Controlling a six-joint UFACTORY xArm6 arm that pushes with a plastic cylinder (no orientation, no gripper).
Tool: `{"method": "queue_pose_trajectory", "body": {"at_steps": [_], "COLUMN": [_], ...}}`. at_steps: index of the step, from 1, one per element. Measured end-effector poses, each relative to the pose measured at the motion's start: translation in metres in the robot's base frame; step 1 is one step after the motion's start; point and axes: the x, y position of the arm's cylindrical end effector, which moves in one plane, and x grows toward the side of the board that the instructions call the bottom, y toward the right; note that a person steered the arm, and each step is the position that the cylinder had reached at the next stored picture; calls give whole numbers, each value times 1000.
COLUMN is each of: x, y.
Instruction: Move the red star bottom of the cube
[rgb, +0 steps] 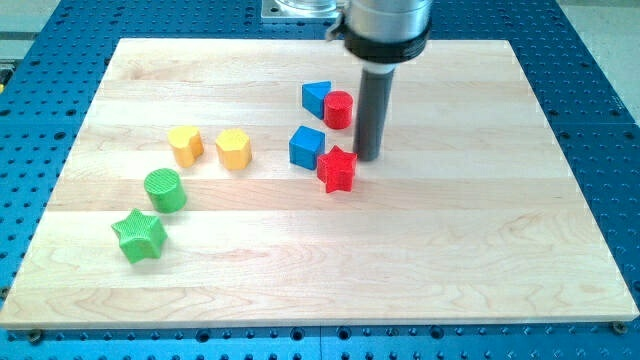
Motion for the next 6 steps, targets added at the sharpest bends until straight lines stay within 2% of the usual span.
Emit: {"method": "queue_pose_trajectory", "body": {"at_steps": [1,2,3,4,5,6], "x": [36,41,79,62,53,3], "y": [-17,-14,2,-27,-22,59]}}
